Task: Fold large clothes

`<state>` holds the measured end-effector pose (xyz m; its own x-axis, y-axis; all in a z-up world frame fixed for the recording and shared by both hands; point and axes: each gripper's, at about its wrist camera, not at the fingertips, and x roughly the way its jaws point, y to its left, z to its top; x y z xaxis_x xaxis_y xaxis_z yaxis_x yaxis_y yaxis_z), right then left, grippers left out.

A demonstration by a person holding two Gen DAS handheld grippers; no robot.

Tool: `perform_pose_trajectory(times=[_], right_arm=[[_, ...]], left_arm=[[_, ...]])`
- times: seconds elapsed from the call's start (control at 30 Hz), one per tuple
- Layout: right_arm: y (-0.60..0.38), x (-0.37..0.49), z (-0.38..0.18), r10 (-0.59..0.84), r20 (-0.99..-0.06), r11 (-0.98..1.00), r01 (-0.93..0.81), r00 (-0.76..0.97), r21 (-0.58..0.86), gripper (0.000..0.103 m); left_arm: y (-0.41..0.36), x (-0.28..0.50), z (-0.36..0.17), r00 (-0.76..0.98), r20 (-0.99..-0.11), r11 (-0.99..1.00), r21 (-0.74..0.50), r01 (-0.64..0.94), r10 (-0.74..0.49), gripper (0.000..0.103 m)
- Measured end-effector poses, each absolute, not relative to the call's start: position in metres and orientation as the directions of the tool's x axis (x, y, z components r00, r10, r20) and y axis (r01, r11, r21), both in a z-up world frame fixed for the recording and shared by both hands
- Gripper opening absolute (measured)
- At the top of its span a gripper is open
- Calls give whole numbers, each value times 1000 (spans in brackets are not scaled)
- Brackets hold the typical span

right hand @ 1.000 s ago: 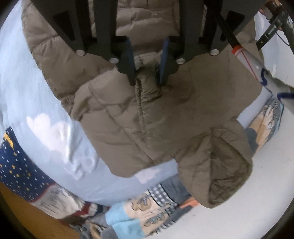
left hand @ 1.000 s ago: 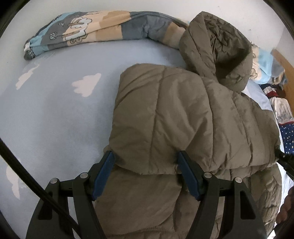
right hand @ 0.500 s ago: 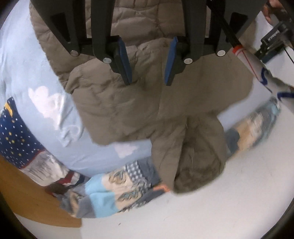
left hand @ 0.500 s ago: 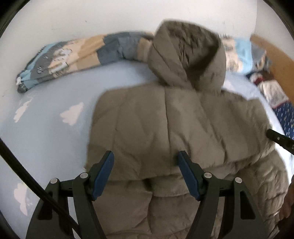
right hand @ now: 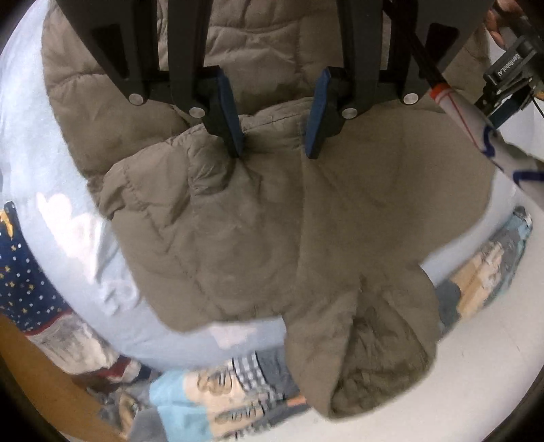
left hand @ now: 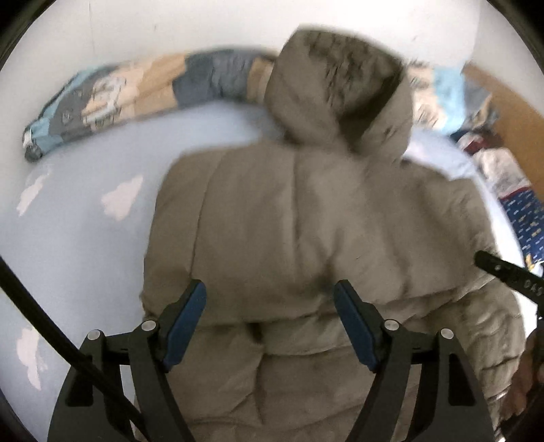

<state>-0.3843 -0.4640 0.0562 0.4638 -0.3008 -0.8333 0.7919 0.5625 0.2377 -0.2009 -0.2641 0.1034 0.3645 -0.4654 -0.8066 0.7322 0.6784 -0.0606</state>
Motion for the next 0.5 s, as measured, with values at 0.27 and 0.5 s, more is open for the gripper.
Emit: perform_pose_trajectory(times=[0.27,0.5], right_arm=[[-429,-363,71,-330,-769,683,701,548,206,48],[-427,-349,39,-262,-823,699,687,504,199,49]], left_arm=[[-279,-217,97,369,-791,637,-33,770,-487,77],[-286,-218,72,355,-846,628,30,777,-398,80]])
